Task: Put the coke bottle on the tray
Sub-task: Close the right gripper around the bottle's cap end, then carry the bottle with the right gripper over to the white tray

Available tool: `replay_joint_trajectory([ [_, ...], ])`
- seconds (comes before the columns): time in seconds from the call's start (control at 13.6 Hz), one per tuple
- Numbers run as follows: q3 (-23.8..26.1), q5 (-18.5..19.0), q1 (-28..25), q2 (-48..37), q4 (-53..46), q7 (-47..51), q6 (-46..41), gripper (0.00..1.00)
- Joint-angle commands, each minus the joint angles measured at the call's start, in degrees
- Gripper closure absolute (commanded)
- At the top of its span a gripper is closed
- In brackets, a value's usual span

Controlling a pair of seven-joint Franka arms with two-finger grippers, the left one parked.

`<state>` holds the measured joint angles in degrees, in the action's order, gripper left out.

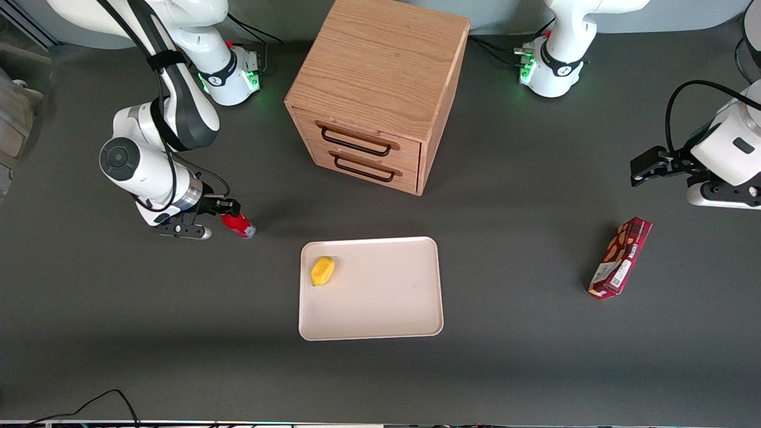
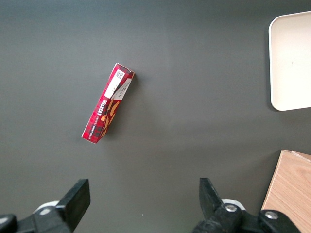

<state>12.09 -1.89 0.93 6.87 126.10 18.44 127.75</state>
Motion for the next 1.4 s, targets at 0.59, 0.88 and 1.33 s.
replay_joint_trajectory([
  [0.59, 0.57, -0.93, -0.32, -1.52, -24.44, 0.98, -23.81, 1.0],
  [0.88, 0.83, -0.23, -3.47, 2.51, -43.88, 1.51, -33.25, 1.0],
  [1.33, -0.05, 1.44, -12.35, 20.78, -65.52, 11.78, -33.88, 1.0],
])
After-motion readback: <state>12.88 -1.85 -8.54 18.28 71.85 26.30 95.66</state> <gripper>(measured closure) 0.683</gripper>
